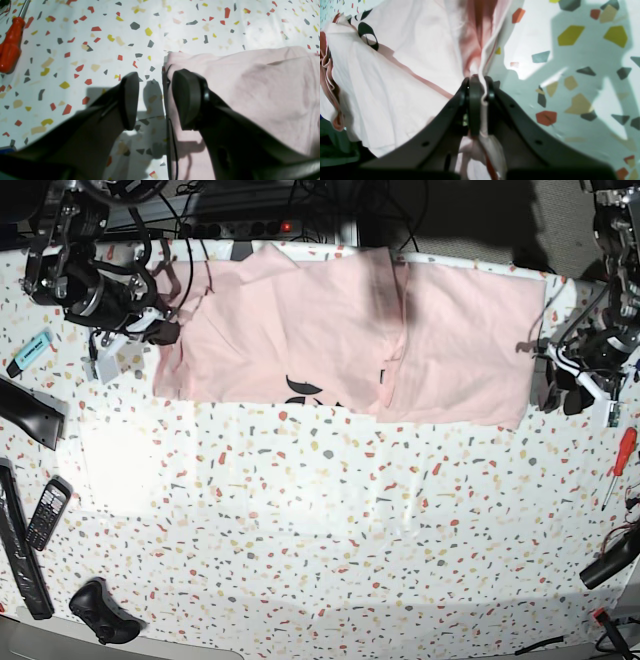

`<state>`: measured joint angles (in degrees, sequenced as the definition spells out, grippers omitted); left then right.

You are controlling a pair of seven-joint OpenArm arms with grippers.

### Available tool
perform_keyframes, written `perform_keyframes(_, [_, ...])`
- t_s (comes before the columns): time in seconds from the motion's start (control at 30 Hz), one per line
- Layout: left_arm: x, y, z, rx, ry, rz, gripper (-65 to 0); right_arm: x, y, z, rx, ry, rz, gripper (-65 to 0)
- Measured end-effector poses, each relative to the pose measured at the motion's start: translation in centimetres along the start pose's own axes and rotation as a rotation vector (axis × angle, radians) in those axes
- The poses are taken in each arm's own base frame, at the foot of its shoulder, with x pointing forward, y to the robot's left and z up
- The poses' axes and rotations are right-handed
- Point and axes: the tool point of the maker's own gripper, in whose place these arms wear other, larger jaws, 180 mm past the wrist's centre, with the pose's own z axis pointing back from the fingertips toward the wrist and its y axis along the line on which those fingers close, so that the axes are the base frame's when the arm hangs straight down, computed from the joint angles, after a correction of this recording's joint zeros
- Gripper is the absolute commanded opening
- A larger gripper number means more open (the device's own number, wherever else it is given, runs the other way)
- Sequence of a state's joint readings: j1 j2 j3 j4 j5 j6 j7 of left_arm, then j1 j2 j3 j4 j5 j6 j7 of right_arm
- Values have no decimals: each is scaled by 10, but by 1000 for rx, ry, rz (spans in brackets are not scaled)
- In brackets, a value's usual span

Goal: Fold the T-shirt properly
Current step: 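Lift the shirt end with the right gripper and fold it over toward the left gripper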

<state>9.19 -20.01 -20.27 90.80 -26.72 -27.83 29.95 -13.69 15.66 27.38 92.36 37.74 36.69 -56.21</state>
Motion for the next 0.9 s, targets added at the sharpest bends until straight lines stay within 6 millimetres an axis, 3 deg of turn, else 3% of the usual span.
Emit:
perform_keyframes(0.2, [-3, 3, 0, 17, 17, -25, -396, 26, 11, 13, -16, -64, 90, -650])
perform_keyframes(0.3, [-3, 3, 0, 17, 17, -25, -396, 45, 33, 21, 25, -133, 120, -650])
perform_keyframes(0.4, [-3, 3, 0, 17, 17, -24, -396, 65, 74, 28, 129, -245, 109, -650])
perform_keyframes(0.53, [-3, 3, 0, 17, 17, -25, -396, 76, 135, 29, 262, -315, 135, -650])
perform_keyframes(0.67, [-3, 3, 0, 16, 17, -24, -396, 75, 201, 18, 414, -307, 197, -650])
perform_keyframes(0.9, [-8, 3, 1, 19, 32, -28, -396, 73, 299, -7, 513, -261, 335, -650])
